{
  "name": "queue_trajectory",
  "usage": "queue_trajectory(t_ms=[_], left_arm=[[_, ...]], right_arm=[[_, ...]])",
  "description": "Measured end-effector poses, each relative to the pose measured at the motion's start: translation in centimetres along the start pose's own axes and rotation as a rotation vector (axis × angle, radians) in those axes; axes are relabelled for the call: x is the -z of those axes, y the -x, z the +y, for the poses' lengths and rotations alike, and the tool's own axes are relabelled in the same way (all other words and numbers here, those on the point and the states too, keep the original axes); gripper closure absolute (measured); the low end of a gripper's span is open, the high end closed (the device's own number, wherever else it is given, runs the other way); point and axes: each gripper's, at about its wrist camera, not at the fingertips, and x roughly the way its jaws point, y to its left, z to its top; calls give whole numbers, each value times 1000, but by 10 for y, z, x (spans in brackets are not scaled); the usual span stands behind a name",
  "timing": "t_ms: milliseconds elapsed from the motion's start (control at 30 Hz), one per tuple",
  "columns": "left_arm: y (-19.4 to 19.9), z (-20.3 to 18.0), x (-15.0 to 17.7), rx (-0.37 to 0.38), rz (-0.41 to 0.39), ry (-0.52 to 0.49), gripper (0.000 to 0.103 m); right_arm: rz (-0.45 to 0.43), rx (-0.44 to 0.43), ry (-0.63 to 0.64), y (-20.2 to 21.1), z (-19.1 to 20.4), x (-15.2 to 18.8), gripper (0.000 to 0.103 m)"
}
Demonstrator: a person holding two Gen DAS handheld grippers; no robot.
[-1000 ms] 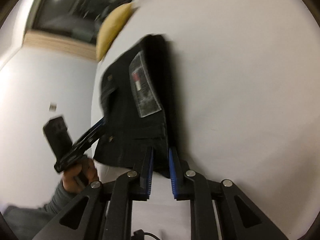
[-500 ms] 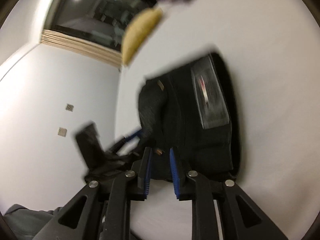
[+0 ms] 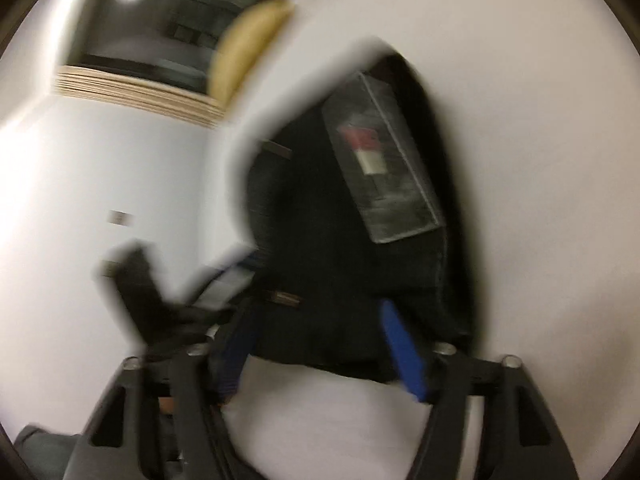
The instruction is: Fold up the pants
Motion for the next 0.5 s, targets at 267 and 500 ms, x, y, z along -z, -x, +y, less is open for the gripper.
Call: queue_trajectory(t_ms=[267,500], left_arm=[[36,22,-11,-149,14,103,14],[17,40,-18,-150,85,147,14]], right_arm=[[-201,-6,57,64,6,-17,17],[-90,13,-37,21,-28,-44,17]])
